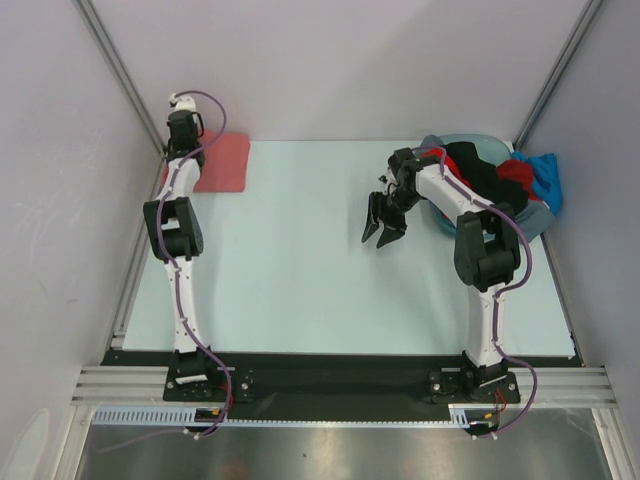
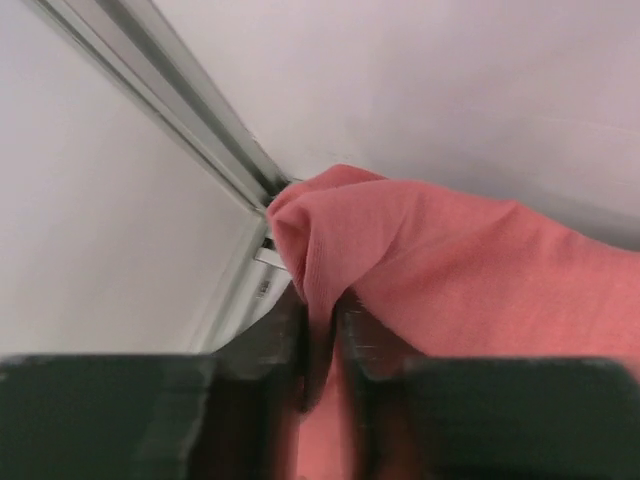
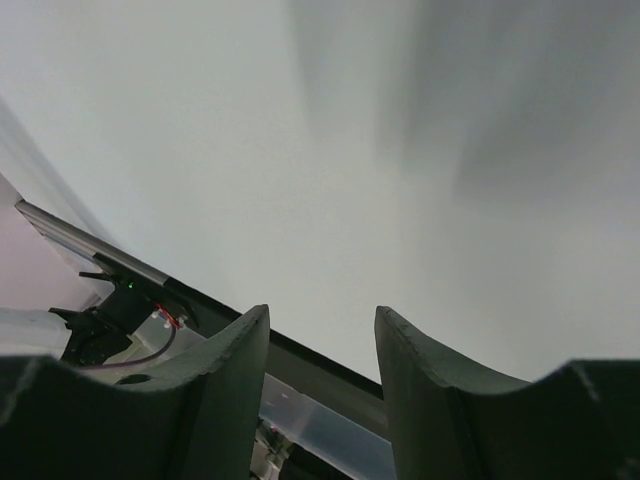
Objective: Fold and stack the t-shirts
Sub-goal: Neatly place the folded tshirt to the corner, then reset both grippers
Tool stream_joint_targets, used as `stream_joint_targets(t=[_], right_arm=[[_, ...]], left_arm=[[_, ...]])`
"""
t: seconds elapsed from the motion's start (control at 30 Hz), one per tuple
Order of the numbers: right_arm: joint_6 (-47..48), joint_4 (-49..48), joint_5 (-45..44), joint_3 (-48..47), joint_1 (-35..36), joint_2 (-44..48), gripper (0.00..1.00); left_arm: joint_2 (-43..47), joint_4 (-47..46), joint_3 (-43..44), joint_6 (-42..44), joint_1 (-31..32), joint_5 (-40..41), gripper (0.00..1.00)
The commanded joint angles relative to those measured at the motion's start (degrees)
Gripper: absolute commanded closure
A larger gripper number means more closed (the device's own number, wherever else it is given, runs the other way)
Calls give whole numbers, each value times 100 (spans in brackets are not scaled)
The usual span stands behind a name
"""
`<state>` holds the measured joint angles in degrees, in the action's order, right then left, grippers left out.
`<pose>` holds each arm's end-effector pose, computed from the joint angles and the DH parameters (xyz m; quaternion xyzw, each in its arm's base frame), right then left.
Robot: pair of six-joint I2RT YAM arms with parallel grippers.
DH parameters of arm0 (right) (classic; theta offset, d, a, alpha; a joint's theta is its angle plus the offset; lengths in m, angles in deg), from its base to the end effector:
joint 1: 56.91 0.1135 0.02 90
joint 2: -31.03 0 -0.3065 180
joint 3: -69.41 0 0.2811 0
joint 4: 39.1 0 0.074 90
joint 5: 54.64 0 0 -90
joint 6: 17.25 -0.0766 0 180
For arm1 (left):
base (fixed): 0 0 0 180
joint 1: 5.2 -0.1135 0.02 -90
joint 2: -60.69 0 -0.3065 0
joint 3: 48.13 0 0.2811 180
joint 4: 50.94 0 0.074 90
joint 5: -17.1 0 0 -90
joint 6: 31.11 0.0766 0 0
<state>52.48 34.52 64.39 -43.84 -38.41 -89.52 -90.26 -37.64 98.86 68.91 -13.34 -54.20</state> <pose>0.4404 0.1866 0.2025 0.0049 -0.9652 -0.2611 0.0106 0.6977 0.1246 0.1994 -0.0833 0.7960 0.2215 0.5571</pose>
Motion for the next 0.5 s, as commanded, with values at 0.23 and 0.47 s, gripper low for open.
stream_joint_targets(t=[0.23, 0.47], right_arm=[[6, -179, 163, 72, 4, 225, 48], [-477, -1619, 339, 1820, -268, 1410, 46]], left_arm=[[899, -141, 96, -483, 67, 1135, 0], [3305, 641, -2618, -1888, 760, 471, 0]])
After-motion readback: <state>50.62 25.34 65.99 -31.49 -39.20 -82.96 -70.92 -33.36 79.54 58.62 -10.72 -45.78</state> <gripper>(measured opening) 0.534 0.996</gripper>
